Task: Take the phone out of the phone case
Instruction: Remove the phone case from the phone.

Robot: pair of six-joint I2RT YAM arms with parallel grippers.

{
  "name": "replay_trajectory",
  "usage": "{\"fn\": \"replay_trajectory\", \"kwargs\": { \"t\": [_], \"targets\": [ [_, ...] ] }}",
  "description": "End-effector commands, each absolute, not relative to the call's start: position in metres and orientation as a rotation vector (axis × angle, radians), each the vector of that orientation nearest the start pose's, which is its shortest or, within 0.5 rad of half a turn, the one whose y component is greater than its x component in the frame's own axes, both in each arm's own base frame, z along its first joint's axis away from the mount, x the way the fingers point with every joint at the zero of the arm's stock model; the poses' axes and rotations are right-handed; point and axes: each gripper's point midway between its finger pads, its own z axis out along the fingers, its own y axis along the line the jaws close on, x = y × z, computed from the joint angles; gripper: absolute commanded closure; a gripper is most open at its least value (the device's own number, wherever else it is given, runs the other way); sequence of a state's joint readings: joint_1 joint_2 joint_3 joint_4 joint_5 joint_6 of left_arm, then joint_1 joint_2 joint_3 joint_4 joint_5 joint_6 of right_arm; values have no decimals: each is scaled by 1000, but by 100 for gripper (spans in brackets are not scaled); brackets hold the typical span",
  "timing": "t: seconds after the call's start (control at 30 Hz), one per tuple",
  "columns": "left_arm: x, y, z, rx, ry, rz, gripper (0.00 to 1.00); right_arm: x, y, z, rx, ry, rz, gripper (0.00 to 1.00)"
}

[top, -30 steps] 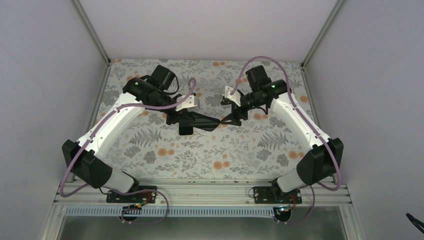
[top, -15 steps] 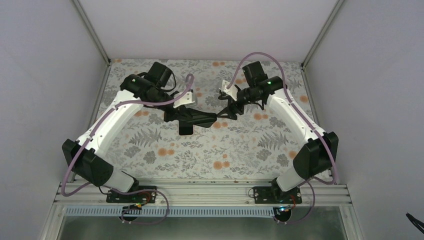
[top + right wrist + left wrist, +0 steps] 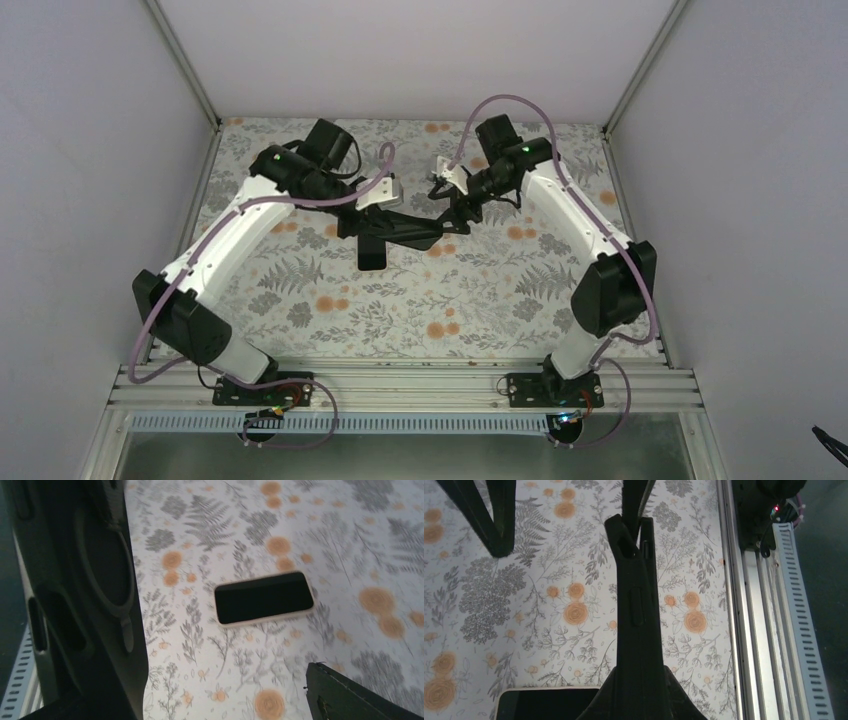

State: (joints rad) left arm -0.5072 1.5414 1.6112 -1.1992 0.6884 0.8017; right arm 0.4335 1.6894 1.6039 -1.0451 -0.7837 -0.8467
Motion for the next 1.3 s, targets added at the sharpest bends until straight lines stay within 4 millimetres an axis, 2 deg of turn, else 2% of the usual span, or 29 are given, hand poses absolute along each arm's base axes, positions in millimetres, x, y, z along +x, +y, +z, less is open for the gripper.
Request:
{"fn": "replay_trajectory", "kwargs": {
  "t": [0.0, 0.1, 0.27, 0.4, 0.47, 0.5, 0.57, 0.73, 0.83, 0.9, 0.97, 1.07, 1.13, 1.2, 1.23, 1.27],
  "targets": [
    [243, -301, 327, 1578, 1516, -831, 98, 252, 316, 268, -1743, 1495, 1257, 12],
    [264, -300, 330, 1498, 1483, -702, 98, 229, 330, 270, -1776, 1474, 1406, 15],
    [297, -306, 310, 1450, 1540, -615, 98, 189, 358, 289, -1873, 1359, 1452, 17],
    [317, -310, 314, 1399, 1526, -556, 98, 162, 376, 289, -1943, 1342, 1492, 20],
    [326, -309, 321, 1369, 1512, -519, 98, 152, 381, 283, -1976, 1344, 1501, 26],
    [330, -308, 324, 1354, 1508, -501, 98, 150, 381, 282, -1982, 1344, 1503, 33],
    [334, -305, 328, 1339, 1503, -489, 98, 150, 381, 286, -1973, 1333, 1510, 45],
    [344, -296, 326, 1319, 1524, -470, 98, 148, 376, 300, -1953, 1296, 1509, 52],
    [346, -292, 328, 1311, 1528, -470, 98, 147, 375, 297, -1953, 1310, 1516, 61],
    [346, -292, 331, 1317, 1526, -477, 98, 148, 375, 294, -1954, 1319, 1523, 74],
    [345, -292, 333, 1327, 1530, -486, 98, 147, 374, 293, -1957, 1308, 1523, 95],
    [339, -292, 335, 1360, 1527, -522, 97, 148, 374, 295, -1958, 1303, 1509, 97],
    [336, -291, 336, 1370, 1531, -529, 90, 151, 374, 296, -1953, 1321, 1495, 97],
    [332, -287, 337, 1381, 1542, -524, 65, 162, 371, 294, -1930, 1367, 1479, 97],
    [329, -284, 337, 1389, 1552, -521, 58, 168, 368, 293, -1910, 1389, 1476, 97],
    [326, -278, 337, 1392, 1564, -512, 56, 178, 363, 292, -1880, 1412, 1476, 97]
  ]
}}
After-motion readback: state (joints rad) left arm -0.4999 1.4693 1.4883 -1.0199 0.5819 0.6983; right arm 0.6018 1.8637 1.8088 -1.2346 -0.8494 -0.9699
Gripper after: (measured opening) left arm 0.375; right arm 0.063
